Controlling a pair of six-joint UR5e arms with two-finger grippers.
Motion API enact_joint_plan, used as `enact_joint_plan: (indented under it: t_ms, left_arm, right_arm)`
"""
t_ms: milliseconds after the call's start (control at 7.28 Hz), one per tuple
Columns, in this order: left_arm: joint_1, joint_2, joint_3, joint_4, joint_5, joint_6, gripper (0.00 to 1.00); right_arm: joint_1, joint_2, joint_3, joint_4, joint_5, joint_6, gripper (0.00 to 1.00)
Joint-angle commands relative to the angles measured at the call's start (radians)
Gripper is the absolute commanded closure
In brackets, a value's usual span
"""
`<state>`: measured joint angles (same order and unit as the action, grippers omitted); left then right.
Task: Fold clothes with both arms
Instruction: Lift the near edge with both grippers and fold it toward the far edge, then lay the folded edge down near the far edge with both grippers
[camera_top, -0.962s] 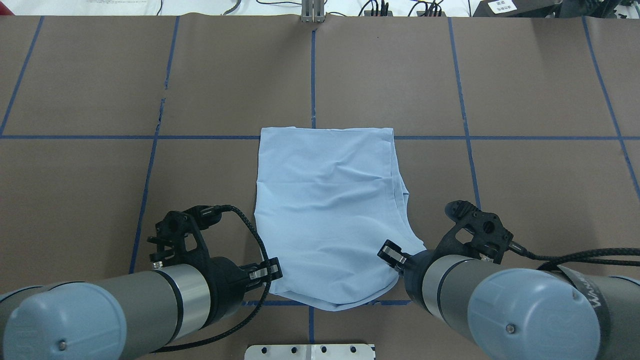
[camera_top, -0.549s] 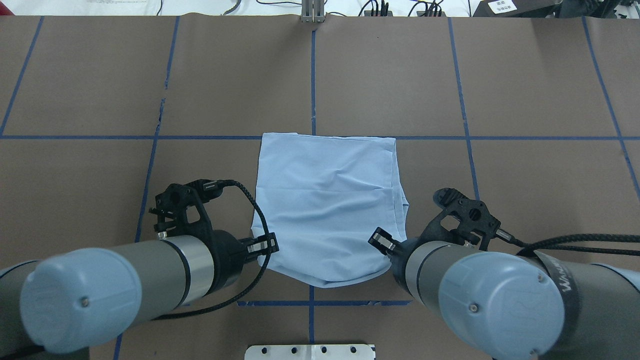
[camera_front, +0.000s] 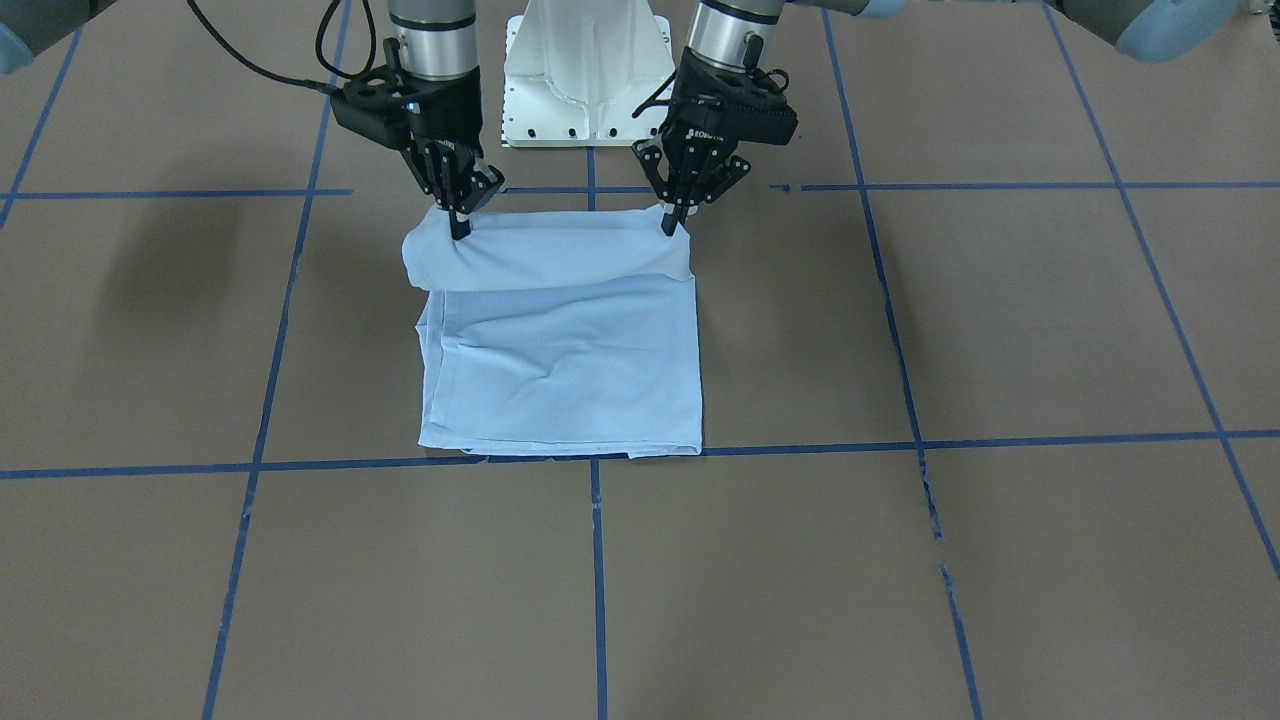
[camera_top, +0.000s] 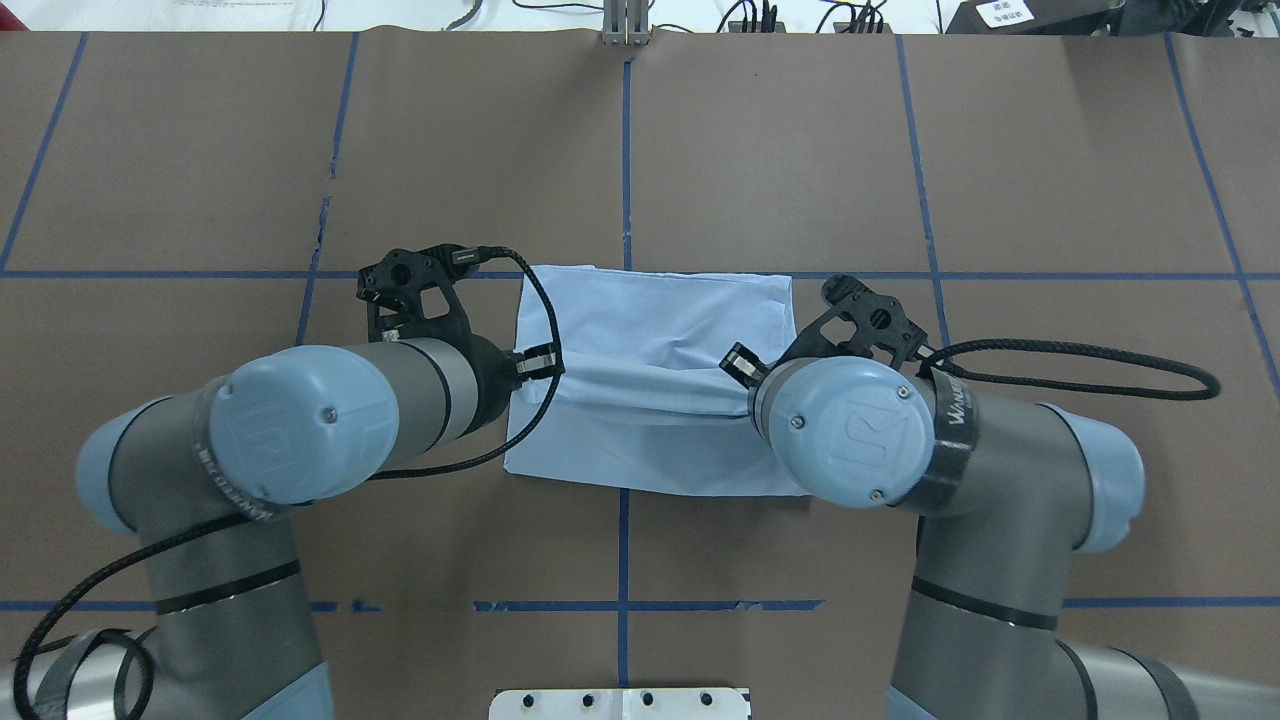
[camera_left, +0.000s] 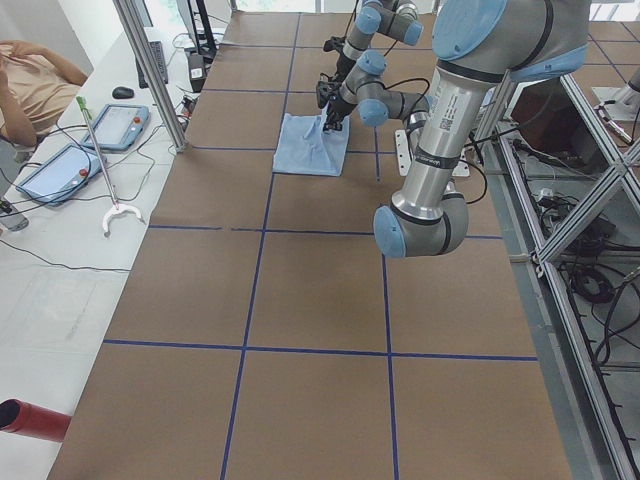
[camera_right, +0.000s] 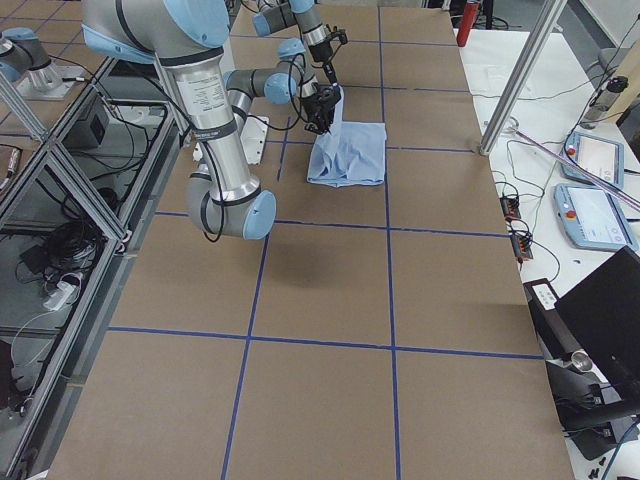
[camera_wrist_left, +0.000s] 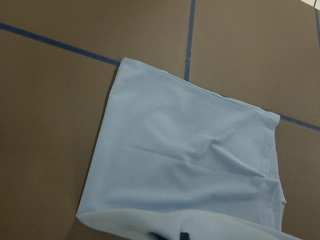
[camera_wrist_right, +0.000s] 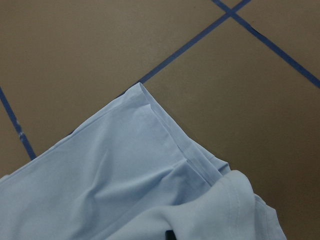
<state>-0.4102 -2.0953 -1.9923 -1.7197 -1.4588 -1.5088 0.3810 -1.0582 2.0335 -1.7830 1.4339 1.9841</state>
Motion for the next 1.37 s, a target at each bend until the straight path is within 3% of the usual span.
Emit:
enact_joint_plan:
  t_ms: [0,412,824,962,1099,1236]
  left_arm:
    - [-0.054,-0.061,0.169,-0.085,0.0,0.027,1.0]
    - [-0.085,-0.112,0.418,-0.248,0.001,0.076,1.0]
    - [-0.085,-0.114,0.503,-0.324,0.002,0.096,1.0]
    - [-0.085,-0.114,0.501,-0.327,0.0,0.097,0.52]
    - [-0.085,-0.111,0.492,-0.327,-0.002,0.125,0.01]
    - [-0.096,-0.104,0.46,-0.325,-0.065,0.2,0.0]
  right_arm:
    - [0.051,0.061,-0.18,0.108,-0.001,-0.025,1.0]
    - [0.084,0.112,-0.39,0.256,-0.004,-0.045,1.0]
    - [0.098,0.115,-0.447,0.295,-0.004,-0.086,1.0]
    - [0.096,0.116,-0.447,0.295,-0.006,-0.138,0.44]
    - [0.101,0.131,-0.446,0.298,-0.009,-0.219,0.0]
    - [0.122,0.147,-0.429,0.297,-0.006,-0.228,0.0]
